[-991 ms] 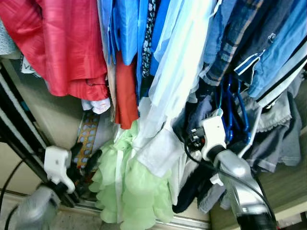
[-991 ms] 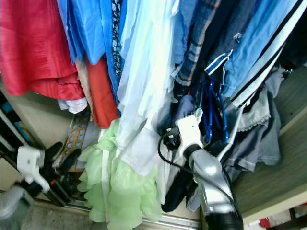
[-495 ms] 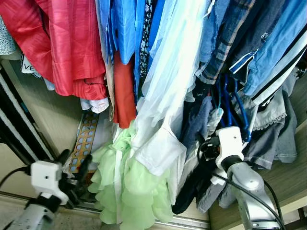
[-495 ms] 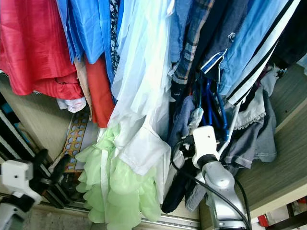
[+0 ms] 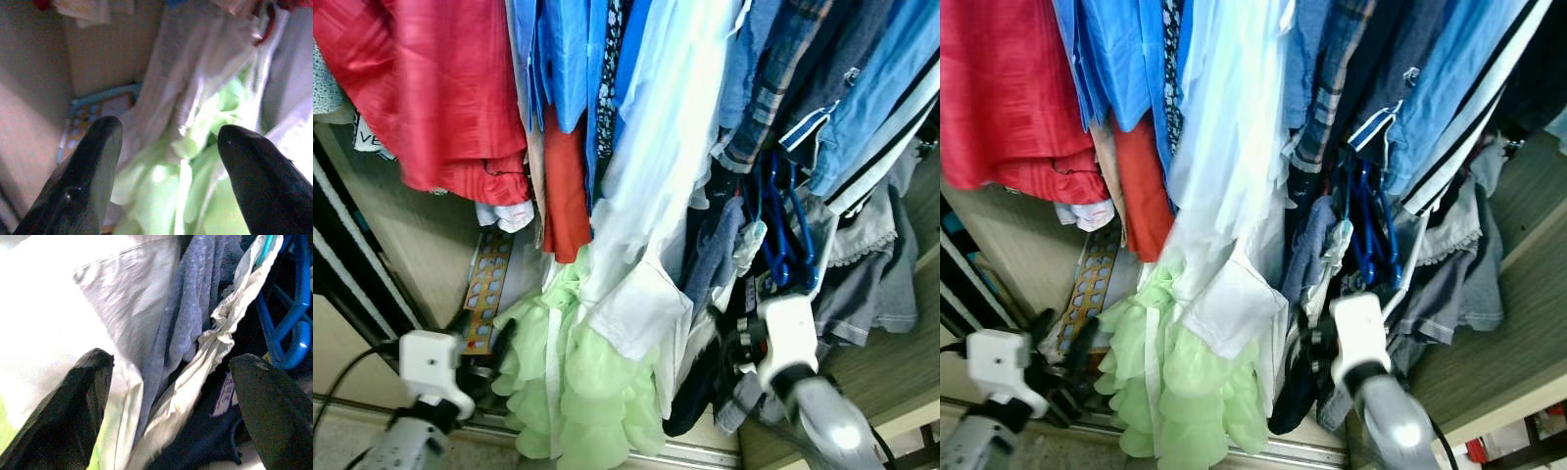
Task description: Clean up the room
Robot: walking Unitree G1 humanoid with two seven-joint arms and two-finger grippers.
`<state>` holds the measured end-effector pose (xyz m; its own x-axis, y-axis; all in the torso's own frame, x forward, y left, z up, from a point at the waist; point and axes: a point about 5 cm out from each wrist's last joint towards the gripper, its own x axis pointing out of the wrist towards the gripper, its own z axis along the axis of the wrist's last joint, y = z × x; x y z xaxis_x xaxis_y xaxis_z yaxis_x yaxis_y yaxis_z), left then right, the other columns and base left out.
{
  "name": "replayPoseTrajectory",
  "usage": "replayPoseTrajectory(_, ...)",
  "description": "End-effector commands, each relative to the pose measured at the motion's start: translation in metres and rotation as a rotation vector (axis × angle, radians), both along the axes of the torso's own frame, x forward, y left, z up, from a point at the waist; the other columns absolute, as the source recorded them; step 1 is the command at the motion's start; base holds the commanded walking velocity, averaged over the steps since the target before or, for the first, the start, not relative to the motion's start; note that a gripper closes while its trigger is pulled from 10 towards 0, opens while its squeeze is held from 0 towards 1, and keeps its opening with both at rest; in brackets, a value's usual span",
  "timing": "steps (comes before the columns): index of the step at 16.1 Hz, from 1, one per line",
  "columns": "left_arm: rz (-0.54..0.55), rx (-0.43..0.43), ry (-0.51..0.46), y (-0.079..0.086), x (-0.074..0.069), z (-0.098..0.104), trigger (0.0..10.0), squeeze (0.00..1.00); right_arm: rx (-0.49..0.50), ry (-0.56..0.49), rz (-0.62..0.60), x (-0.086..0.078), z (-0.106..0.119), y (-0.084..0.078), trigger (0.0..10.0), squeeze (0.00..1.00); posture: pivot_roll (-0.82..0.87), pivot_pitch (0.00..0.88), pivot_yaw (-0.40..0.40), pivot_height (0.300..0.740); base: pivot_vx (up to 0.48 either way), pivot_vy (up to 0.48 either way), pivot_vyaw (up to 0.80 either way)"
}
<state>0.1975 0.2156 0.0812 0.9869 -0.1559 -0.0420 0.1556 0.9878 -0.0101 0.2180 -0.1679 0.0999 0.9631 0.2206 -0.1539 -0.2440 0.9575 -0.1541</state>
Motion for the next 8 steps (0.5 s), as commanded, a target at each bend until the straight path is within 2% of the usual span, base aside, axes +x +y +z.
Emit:
replayPoseTrajectory(1,0.017,-0.001,-0.001,0.0018,0.0020,0.0010,10.0,0.00,-0.021,-0.019,-0.003,-0.0040,0.0042,-0.0058,10.0,0.00,-0.05,0.000,-0.091,0.740,0.000,0.000,0.00)
replayPoseTrajectory(2,0.037,0.008,-0.017,0.0042,0.0043,0.0035,10.0,0.00,-0.011,0.003,-0.031,-0.0087,-0.0005,-0.0117,10.0,0.00,-0.05,0.000,-0.087,0.740,0.000,0.000,0.00)
replayPoseTrajectory(7,0.118,0.001,-0.047,0.0051,0.0045,0.0075,10.0,0.00,-0.010,-0.021,-0.004,-0.0102,0.0026,-0.0067,10.0,0.00,-0.05,0.000,-0.073,0.740,0.000,0.000,0.00)
replayPoseTrajectory(8,0.127,-0.013,-0.037,0.0050,0.0041,0.0063,10.0,0.00,-0.027,-0.032,0.025,-0.0077,0.0030,-0.0042,10.0,0.00,-0.05,0.000,-0.073,0.740,0.000,0.000,0.80)
